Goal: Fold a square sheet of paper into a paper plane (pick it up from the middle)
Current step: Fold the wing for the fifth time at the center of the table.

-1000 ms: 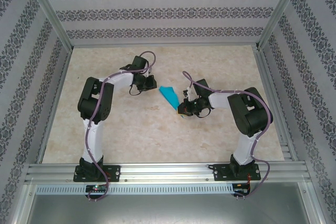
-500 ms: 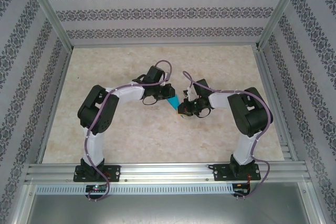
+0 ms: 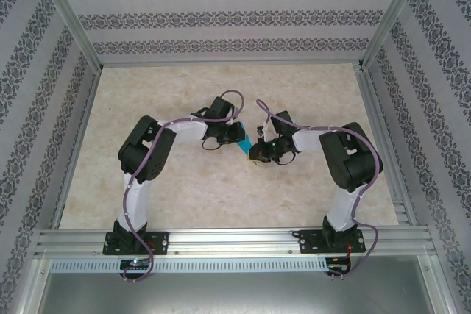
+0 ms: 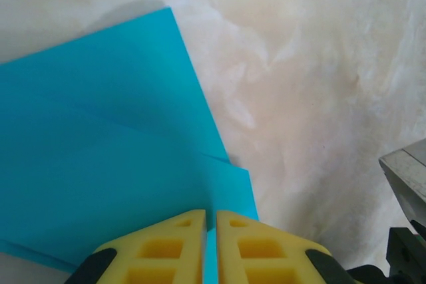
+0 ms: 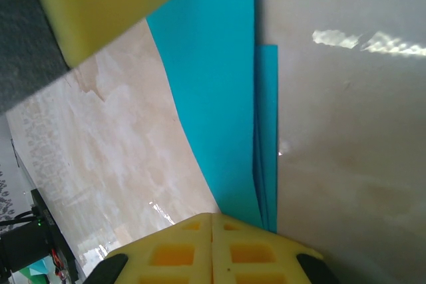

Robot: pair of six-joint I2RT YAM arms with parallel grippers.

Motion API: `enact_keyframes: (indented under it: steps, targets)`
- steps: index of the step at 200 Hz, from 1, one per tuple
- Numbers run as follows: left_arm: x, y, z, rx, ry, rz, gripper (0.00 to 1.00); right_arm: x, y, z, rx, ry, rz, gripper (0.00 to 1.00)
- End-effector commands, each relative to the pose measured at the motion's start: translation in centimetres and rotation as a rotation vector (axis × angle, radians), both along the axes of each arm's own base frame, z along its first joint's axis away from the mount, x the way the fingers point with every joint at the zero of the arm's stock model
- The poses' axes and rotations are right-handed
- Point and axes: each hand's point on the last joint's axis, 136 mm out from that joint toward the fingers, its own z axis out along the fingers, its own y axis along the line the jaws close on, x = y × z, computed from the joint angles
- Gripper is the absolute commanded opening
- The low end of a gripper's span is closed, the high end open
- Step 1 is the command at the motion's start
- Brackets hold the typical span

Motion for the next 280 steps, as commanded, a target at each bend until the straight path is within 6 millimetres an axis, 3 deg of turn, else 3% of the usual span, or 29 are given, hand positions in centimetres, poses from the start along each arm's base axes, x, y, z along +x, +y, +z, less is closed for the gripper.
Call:
enact_keyframes:
  steps: [1, 60, 92, 114, 140, 170, 192, 216, 248, 280]
  targets:
    - [2.0, 3.6, -1.5, 0.077, -0.017, 0.074, 0.14, -5.8, -5.2, -7.6, -0.307, 0.232, -0.04, 0.07]
    - [5.5, 9.8, -2.4, 0.1, -0.021, 0.21, 0.13, -5.7, -5.3, -7.6, -0.312, 0.231, -0.042, 0.07]
    - [6.8, 11.2, -2.0, 0.112, -0.026, 0.212, 0.14, -4.5, -4.6, -6.4, -0.281, 0.194, -0.062, 0.08]
    - [7.8, 11.4, -0.2, 0.147, -0.053, 0.191, 0.15, -1.7, -2.3, -3.1, -0.2, 0.105, -0.093, 0.08]
    - [8.5, 11.8, 3.1, 0.175, -0.094, 0.192, 0.17, 2.0, 0.3, 2.5, -0.123, -0.048, -0.11, 0.12]
    - [7.2, 12.1, 6.0, 0.176, -0.097, 0.206, 0.22, 4.6, 0.8, 8.8, -0.064, -0.218, -0.165, 0.28]
    - [5.6, 12.3, 6.8, 0.21, -0.064, 0.214, 0.33, 5.7, -1.3, 11.5, -0.107, -0.325, -0.24, 0.48]
    - [4.4, 12.5, 7.4, 0.233, -0.034, 0.211, 0.41, 6.6, -5.2, 13.0, -0.215, -0.441, -0.323, 0.65]
    - [2.7, 11.2, 7.9, 0.29, -0.016, 0.21, 0.53, 7.1, -10.0, 13.7, -0.349, -0.537, -0.404, 0.8]
    - [0.7, 8.0, 7.3, 0.403, -0.008, 0.186, 0.61, 7.3, -12.6, 12.6, -0.368, -0.557, -0.481, 0.89]
